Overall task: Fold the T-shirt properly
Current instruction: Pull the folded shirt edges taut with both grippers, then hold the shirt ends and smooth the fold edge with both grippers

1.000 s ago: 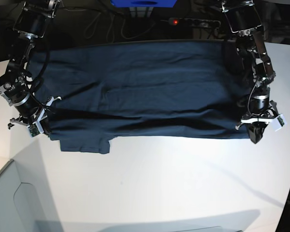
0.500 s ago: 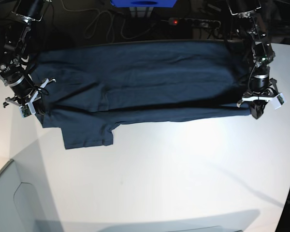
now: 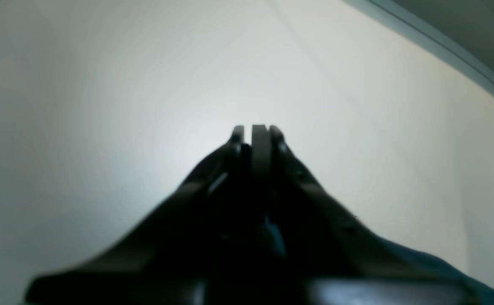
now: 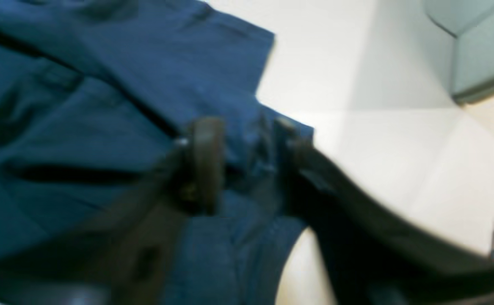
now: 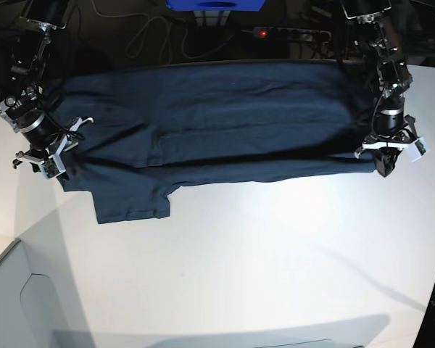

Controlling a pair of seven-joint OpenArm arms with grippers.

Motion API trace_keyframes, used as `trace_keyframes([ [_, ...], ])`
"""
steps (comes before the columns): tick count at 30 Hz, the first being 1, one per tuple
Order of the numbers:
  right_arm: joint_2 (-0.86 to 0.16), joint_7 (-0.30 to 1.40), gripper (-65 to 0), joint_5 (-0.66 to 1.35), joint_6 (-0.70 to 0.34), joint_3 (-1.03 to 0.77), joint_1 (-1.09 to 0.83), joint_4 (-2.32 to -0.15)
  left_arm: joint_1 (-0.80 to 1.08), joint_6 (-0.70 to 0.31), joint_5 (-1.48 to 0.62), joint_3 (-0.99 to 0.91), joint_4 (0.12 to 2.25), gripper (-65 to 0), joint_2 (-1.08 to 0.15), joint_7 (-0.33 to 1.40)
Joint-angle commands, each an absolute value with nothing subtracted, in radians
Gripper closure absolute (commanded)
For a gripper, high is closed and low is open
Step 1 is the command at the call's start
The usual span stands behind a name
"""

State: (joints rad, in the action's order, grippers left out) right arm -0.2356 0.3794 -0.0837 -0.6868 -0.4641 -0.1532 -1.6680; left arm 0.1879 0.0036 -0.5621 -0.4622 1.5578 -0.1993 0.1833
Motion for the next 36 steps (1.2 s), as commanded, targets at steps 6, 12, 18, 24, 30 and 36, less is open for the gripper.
trace_keyframes([
  [6, -0.254, 0.361, -42.8, -0.074, -0.698, -0.472, -0.042, -1.532, 0.176, -0.001, -0.568, -0.464, 1.570, 0.0, -0.213, 0.157],
  [12, -0.254, 0.361, -42.8, -0.074, -0.698, -0.470, -0.001, -1.461, 0.174, -0.001, -0.567, -0.466, 1.569, 0.0, -0.213, 0.157],
  [18, -0.254, 0.361, -42.0, -0.074, -0.698, -0.430, 0.030, -1.406, 0.174, -0.001, -0.567, -0.466, 1.569, 0.0, -0.214, 0.157],
  [24, -0.251, 0.361, -20.9, -0.074, -0.698, -0.427, 0.030, -1.405, 0.174, -0.001, -0.564, -0.466, 1.569, 0.0, -0.214, 0.157],
  [30, -0.255, 0.361, -1.3, -0.074, -0.698, -0.427, 0.025, -1.409, 0.174, -0.001, -0.567, -0.466, 1.569, 0.0, -0.214, 0.157],
  [36, -0.280, 0.361, -0.3, -0.071, -0.698, -0.435, 0.022, -1.442, 0.174, -0.001, -0.567, -0.466, 1.572, 0.0, -0.213, 0.157],
])
